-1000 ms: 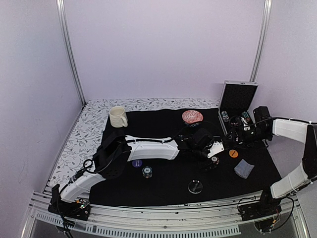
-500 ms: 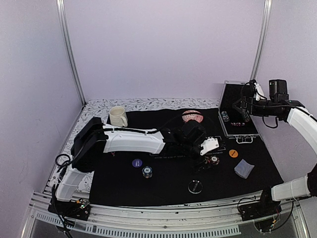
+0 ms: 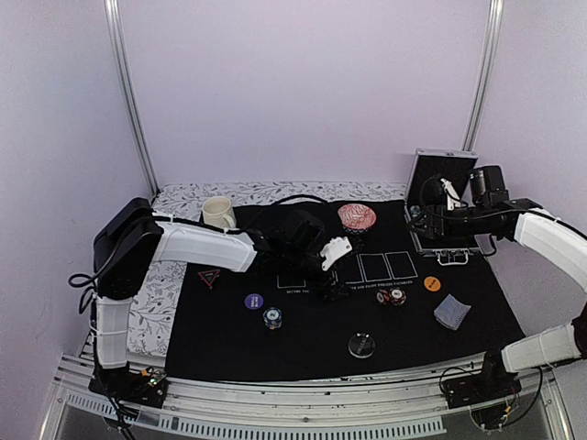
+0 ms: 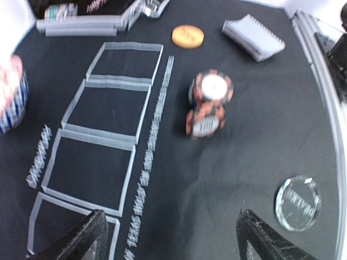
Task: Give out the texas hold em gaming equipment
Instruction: Pick up the poker chip from the poker table mat.
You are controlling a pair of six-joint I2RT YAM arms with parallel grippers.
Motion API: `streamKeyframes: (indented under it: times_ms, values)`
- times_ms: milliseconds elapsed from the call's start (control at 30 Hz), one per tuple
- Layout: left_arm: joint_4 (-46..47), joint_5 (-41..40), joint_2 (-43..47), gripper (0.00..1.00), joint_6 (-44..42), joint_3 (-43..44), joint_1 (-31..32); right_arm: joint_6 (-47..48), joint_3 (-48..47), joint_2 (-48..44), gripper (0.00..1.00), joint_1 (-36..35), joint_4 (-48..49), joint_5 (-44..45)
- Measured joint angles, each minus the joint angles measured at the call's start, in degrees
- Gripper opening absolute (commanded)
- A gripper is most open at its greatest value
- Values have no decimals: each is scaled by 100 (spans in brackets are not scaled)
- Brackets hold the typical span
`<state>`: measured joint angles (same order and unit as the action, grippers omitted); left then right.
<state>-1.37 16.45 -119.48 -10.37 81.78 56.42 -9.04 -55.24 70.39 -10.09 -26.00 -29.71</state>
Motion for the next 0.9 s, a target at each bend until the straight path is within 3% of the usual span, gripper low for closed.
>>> streamKeyframes:
  times_ms: [167,367,567,900]
  values:
    - [164,-199,282,85,260,-704,48,-107,85,501,60,-1010,-433,754]
    - [348,-367,938,85,444,-988,57,-140,-393,1410,60,-1794,-935,1467]
    - [516,-452,1152,85,498,-1097,57,-11,-1005,2385,60,-2205,-1429,1971]
    - [490,-492,1152,86,509,-1211,57,264,-1425,3296,50,-2559,-1958,2417]
